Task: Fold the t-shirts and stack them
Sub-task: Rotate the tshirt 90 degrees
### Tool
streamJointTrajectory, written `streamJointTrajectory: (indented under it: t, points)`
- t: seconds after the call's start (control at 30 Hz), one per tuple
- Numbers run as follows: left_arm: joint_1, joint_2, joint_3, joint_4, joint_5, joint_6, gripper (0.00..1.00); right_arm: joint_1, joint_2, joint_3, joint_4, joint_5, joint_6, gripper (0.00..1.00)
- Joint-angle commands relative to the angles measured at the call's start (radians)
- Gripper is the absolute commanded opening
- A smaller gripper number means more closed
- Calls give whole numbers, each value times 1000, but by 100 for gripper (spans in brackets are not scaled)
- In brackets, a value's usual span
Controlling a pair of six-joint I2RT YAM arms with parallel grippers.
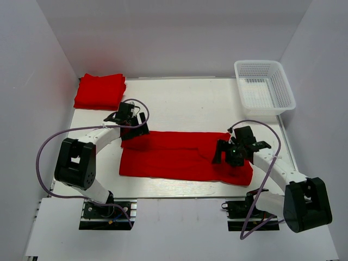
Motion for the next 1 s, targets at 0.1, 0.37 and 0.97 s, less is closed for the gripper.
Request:
streamJointTrajectory:
  t: [0.1,0.37,0.97]
  points:
    - [-5,1,29,-12,-25,8,100,24,-9,-9,-14,-97,-74,90]
    - [-14,1,29,-12,-34,8,100,59,7,-31,20,-119,-93,90]
    - [-14,1,29,-30,-62,17,100,206,-68,0,-221,-142,-109,90]
